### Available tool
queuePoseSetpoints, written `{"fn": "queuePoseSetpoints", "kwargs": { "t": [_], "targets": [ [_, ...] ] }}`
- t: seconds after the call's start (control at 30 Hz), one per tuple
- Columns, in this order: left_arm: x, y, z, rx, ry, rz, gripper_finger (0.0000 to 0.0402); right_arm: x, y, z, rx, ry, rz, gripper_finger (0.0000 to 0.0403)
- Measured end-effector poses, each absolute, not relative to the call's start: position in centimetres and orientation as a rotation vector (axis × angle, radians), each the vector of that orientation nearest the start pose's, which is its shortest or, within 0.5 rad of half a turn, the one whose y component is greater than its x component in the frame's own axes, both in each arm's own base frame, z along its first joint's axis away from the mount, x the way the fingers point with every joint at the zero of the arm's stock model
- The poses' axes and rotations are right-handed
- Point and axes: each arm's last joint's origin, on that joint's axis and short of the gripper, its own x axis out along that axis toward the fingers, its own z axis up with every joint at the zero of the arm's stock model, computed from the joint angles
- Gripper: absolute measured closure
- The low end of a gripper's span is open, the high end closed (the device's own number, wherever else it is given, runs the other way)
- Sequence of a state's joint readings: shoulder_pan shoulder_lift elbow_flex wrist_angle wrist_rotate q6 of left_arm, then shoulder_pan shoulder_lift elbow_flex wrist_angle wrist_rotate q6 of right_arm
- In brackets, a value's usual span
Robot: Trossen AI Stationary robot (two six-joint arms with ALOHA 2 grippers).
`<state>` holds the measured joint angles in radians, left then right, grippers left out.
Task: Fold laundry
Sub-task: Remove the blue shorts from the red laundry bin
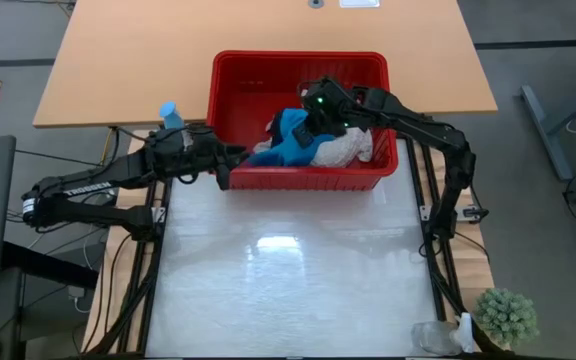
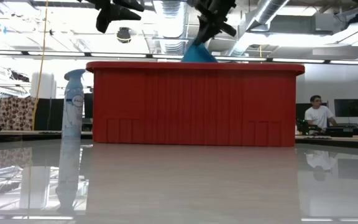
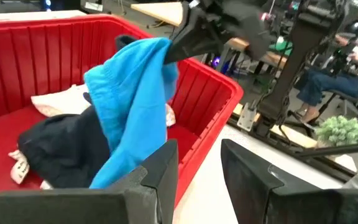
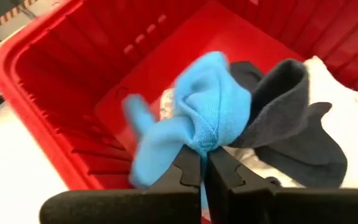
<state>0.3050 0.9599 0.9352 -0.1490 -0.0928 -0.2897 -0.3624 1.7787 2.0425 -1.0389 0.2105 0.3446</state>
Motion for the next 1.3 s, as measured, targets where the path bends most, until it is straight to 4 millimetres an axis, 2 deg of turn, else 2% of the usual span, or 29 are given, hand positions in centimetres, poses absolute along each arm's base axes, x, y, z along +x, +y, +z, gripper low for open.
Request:
{"fn": "queuePoseSetpoints", "kwargs": {
  "t": [0.23,0.4,0.53,0.7,0.87,1.0,1.3],
  "targets": [
    [20.6,7.5,34.5,-0.179,0.209,0.580,0.0290,33.7,-12.1,43.8,0.370,0.618,-0.603,0.0377],
    [21.9,9.3,33.3,-0.158,0.254,0.554,0.0285,33.6,-10.7,45.4,0.351,0.571,-0.555,0.0378],
    [22.4,11.0,33.2,-0.164,0.219,0.514,0.0265,33.6,-9.9,46.2,0.338,0.550,-0.524,0.0377],
    [21.9,13.1,33.4,-0.193,0.162,0.423,0.0220,33.7,-9.5,46.3,0.326,0.551,-0.497,0.0377],
    [21.9,13.8,33.8,-0.080,0.128,0.307,0.0186,33.7,-9.2,46.3,0.324,0.552,-0.488,0.0377],
    [22.1,14.1,33.6,-0.006,0.138,0.314,0.0182,33.7,-9.3,46.3,0.324,0.553,-0.488,0.0377],
    [23.6,16.1,32.0,-0.045,0.131,0.289,0.0182,33.9,-8.8,46.3,0.337,0.559,-0.431,0.0377]
  ]
}}
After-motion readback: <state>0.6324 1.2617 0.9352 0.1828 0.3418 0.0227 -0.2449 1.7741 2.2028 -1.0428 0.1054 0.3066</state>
